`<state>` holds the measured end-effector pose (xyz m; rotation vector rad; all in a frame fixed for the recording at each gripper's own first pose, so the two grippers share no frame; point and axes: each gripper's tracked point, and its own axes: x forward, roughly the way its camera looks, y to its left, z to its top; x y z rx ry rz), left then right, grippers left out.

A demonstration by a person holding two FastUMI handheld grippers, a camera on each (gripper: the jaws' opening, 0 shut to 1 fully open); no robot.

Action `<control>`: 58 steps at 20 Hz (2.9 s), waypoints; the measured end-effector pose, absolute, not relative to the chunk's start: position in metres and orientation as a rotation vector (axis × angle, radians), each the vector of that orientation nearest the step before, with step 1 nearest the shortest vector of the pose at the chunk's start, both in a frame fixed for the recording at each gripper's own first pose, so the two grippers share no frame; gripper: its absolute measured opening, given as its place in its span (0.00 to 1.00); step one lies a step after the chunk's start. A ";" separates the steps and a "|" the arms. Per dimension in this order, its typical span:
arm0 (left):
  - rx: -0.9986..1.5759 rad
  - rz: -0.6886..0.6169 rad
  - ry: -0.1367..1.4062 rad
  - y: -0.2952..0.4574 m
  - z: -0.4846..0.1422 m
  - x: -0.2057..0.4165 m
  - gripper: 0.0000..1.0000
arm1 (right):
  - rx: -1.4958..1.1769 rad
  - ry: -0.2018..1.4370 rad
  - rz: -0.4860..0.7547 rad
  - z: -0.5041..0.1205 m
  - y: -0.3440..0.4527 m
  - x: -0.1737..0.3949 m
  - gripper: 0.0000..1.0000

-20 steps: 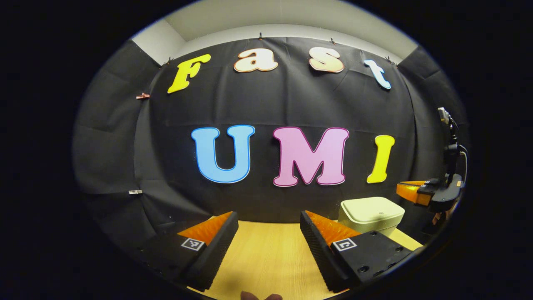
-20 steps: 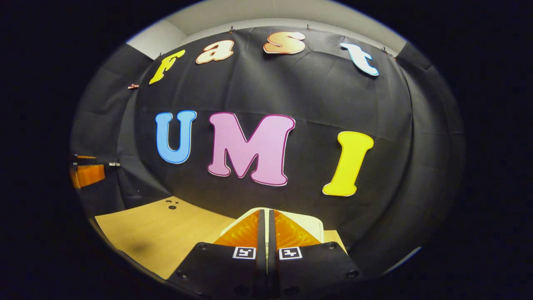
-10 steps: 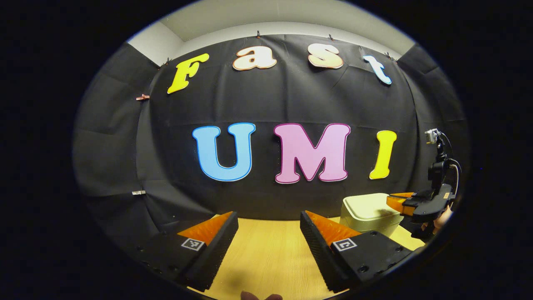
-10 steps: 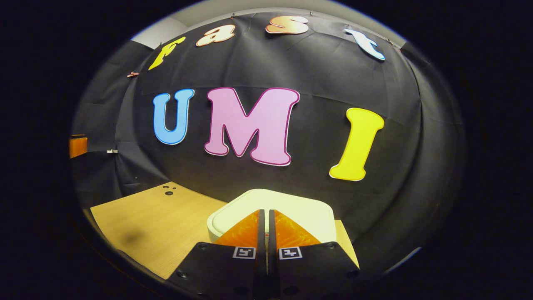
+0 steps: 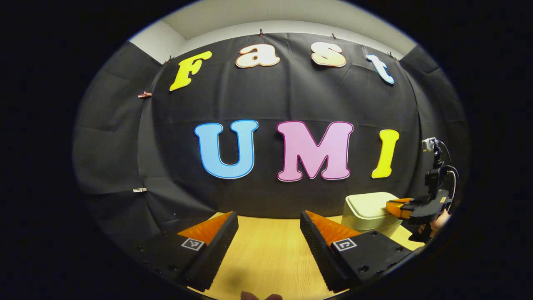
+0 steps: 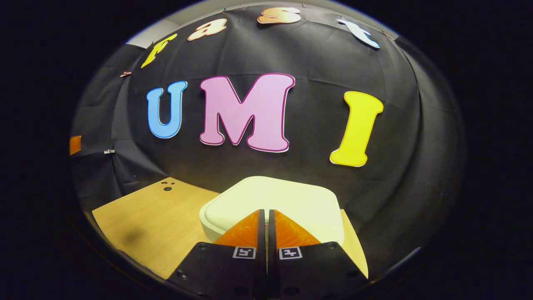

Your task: Press the lid of the desktop garbage bin to open it, pick up the crumpled paper on the desktop and throw it into the bin, then pick up the pop can on the desktop and drop it into the bin, and finally close the garbage bin lid.

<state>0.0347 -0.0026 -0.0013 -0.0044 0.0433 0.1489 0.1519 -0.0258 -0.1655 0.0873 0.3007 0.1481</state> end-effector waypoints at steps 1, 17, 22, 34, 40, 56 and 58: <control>-0.006 0.150 0.044 -0.002 -0.001 0.035 0.96 | 0.089 0.300 0.150 -0.165 -0.026 0.151 0.05; -0.015 0.166 0.039 -0.001 -0.002 0.027 0.96 | 0.084 0.193 0.113 -0.127 -0.043 0.153 0.06; -0.015 0.164 0.042 0.000 -0.006 0.024 0.96 | 0.065 0.153 0.120 -0.111 -0.042 0.146 0.05; -0.024 0.092 0.057 -0.011 -0.018 0.018 0.96 | 0.061 0.111 0.134 -0.087 -0.041 0.121 0.05; -0.042 0.025 0.124 -0.016 -0.057 0.011 0.96 | 0.066 0.129 0.203 -0.089 -0.021 0.092 0.35; -0.019 -0.177 0.610 -0.054 -0.296 -0.047 0.88 | 0.078 0.209 0.239 -0.108 -0.016 0.045 0.64; -0.030 -0.174 0.662 -0.057 -0.320 -0.056 0.85 | 0.083 0.217 0.239 -0.110 -0.016 0.041 0.63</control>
